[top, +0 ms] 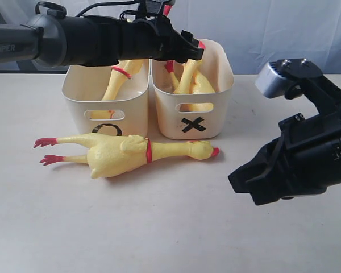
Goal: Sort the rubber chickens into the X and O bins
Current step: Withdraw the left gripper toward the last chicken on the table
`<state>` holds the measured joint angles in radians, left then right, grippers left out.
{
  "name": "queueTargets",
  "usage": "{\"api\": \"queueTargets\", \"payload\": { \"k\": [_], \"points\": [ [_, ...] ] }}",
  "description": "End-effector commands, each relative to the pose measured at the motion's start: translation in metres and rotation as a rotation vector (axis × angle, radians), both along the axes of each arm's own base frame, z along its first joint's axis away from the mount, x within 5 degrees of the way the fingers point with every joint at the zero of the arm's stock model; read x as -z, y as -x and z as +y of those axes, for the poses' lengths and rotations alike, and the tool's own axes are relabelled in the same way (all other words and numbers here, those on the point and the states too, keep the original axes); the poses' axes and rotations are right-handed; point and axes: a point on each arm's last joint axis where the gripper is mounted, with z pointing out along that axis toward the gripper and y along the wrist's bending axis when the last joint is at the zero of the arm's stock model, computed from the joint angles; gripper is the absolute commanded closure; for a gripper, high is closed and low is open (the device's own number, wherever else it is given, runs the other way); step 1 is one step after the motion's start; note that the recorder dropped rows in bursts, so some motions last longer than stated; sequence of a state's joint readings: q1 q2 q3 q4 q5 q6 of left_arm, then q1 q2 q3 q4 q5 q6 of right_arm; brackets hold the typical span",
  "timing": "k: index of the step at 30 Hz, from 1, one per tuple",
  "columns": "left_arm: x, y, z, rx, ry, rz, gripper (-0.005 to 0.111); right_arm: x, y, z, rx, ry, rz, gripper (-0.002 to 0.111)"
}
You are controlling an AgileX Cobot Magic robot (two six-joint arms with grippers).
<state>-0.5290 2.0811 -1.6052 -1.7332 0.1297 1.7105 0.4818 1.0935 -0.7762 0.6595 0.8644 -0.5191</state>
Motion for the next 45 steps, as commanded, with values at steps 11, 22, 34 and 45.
{"api": "queueTargets", "payload": {
  "k": [11, 22, 34, 45],
  "points": [
    [-0.020, 0.009, -0.003, 0.071, 0.020, -0.042, 0.052, 0.001, 0.000, -0.001, 0.000, 0.006, -0.006, 0.109],
    [-0.050, 0.040, 0.008, 0.168, -0.041, -0.087, 0.096, 0.000, -0.001, -0.001, 0.009, -0.002, -0.012, 0.109],
    [-0.082, 0.092, 0.033, 0.235, -0.065, -0.082, 0.100, 0.000, -0.002, -0.001, 0.018, -0.006, -0.024, 0.109],
    [-0.065, 0.129, 0.080, 0.018, -0.121, -0.056, 0.106, 0.000, -0.002, -0.001, 0.019, -0.006, -0.026, 0.109]
  ]
}}
